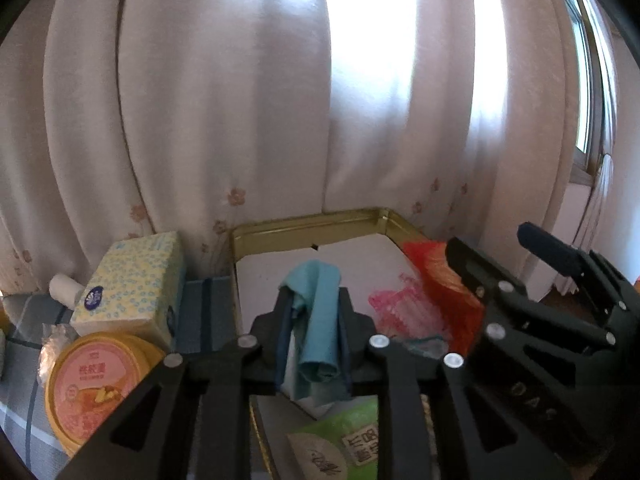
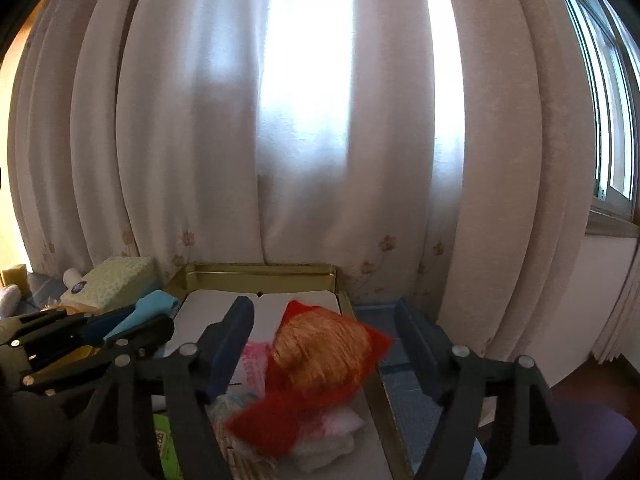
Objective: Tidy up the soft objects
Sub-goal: 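Carry the red pouch and teal cloth into the gold tray and open both tools, then withdraw both tools from the tray back toward the remaining items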
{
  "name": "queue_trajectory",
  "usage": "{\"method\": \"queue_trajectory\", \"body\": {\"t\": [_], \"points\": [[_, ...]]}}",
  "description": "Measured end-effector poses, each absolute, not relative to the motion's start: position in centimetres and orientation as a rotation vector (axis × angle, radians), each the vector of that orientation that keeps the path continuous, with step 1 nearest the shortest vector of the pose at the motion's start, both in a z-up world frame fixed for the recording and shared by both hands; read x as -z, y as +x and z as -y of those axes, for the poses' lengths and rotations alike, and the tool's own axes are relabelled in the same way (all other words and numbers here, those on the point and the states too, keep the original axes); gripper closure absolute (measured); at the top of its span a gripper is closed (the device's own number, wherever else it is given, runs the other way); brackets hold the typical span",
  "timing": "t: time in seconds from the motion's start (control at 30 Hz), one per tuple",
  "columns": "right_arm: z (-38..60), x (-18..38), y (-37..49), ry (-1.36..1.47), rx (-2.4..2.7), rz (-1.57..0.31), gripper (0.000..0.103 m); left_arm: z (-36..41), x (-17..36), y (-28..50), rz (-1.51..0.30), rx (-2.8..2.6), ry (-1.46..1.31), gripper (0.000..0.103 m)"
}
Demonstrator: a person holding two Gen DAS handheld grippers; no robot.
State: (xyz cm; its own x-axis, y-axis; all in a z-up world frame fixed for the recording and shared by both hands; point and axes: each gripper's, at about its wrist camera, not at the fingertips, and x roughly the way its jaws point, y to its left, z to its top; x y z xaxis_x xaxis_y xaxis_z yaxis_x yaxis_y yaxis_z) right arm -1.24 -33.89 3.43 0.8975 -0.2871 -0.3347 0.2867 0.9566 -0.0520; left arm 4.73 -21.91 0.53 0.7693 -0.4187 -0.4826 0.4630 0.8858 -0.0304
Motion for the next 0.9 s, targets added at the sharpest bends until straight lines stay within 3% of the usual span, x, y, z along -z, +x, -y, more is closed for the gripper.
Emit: {"method": "queue_trajectory", "body": {"t": [0.1,0.17,0.23,0.3,0.7,0.9], "points": [[34.1,-3.6,-1.9,0.016,0.319,-0.316,0.027,21.3,-0.7,4.7,-0.485,0.446,0.087,0.053],[34.3,-3.8,-2.6,0.03,0.34,-0.285,0.027,20.5,-1.1,4.4,-0.445,0.413,0.071,0.02],[34.5,-4.0,-3.2,0.041,0.365,-0.255,0.022,19.4,-1.6,3.9,-0.392,0.379,0.045,0.001],[34.7,-4.2,-3.7,0.053,0.382,-0.228,0.016,18.3,-2.2,3.1,-0.321,0.363,0.012,0.0],[34.1,-4.5,-4.5,0.048,0.425,-0.192,0.015,18.1,-2.3,2.7,-0.279,0.341,0.075,0.0],[32.9,-5.1,-6.5,0.014,0.455,-0.07,0.015,17.6,-2.2,2.4,-0.247,0.291,0.1,0.0]]}}
